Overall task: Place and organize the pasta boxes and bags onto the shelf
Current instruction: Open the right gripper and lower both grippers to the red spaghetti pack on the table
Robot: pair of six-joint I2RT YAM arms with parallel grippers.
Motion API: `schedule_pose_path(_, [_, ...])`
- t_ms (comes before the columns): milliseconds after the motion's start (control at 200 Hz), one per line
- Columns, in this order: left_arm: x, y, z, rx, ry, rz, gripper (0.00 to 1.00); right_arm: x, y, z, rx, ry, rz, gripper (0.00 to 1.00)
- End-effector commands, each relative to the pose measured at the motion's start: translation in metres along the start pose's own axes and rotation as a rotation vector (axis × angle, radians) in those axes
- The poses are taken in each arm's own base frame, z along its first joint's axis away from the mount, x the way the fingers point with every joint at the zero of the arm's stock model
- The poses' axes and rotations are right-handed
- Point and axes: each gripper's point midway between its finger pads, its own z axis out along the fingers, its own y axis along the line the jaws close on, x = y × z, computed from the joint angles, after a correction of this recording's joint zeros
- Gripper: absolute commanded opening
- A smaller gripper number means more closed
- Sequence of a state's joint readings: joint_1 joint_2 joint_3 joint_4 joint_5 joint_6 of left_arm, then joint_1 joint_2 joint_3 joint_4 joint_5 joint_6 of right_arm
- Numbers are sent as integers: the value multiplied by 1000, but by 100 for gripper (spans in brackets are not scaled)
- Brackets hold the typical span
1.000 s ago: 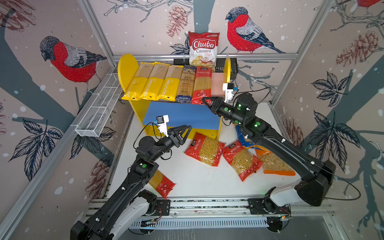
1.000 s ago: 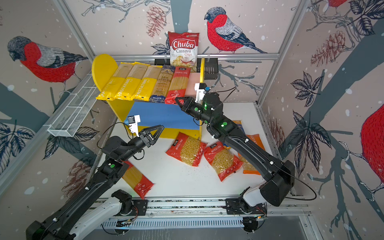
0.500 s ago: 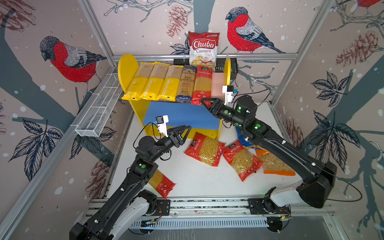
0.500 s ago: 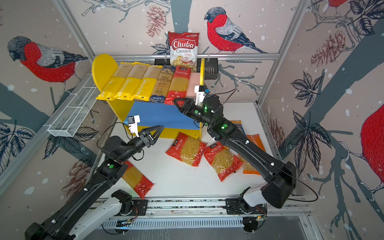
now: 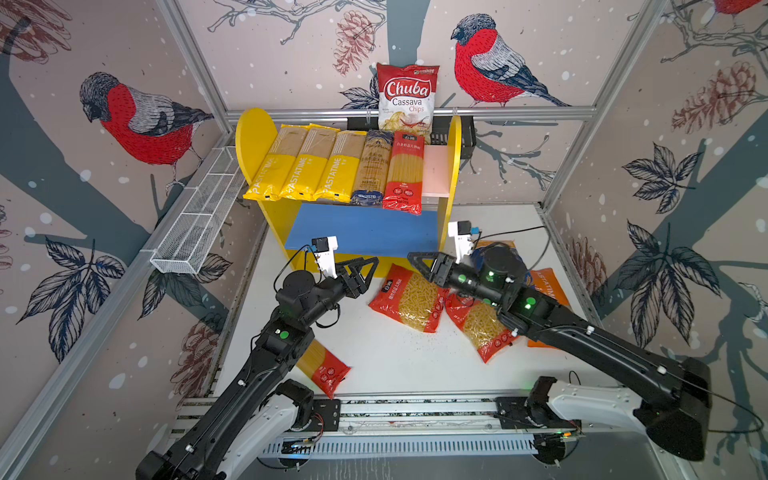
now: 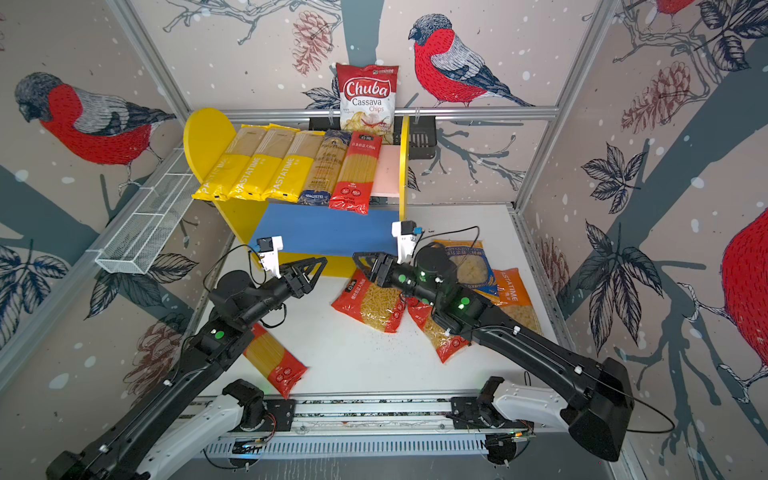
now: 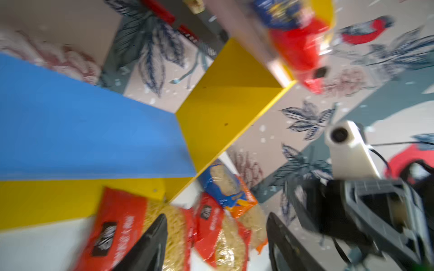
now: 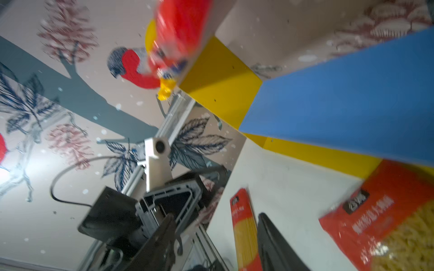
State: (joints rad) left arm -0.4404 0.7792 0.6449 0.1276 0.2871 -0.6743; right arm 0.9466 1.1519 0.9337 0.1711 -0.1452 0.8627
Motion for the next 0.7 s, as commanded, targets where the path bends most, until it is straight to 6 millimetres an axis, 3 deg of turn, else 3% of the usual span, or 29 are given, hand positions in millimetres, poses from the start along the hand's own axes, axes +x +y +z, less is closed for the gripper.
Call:
schedule_pose_path(0, [33,52,-5,-226,88,-14,65,32,-21,16,84,37,-29,51])
schedule_pose_path(95, [55,90,-20,-388,105,-55,65,79,-37,41,128,160,-33,47])
schedule_pose_path(170, [61,108,-32,-458,98,-66,65,112,-48,61,159,244,-54,45])
schedule_pose_path(390, [42,146,-57,-610,29,-83,66,205,-65,121,179,516,-78,42])
schedule_pose_path(555, [17,159,-72,-655,-47,-100,68,267,-64,153,139,717,-96,44])
schedule_pose_path(695, [13,156,-75,-648,-61,-101,68,303,-70,166,143,816,-109,46])
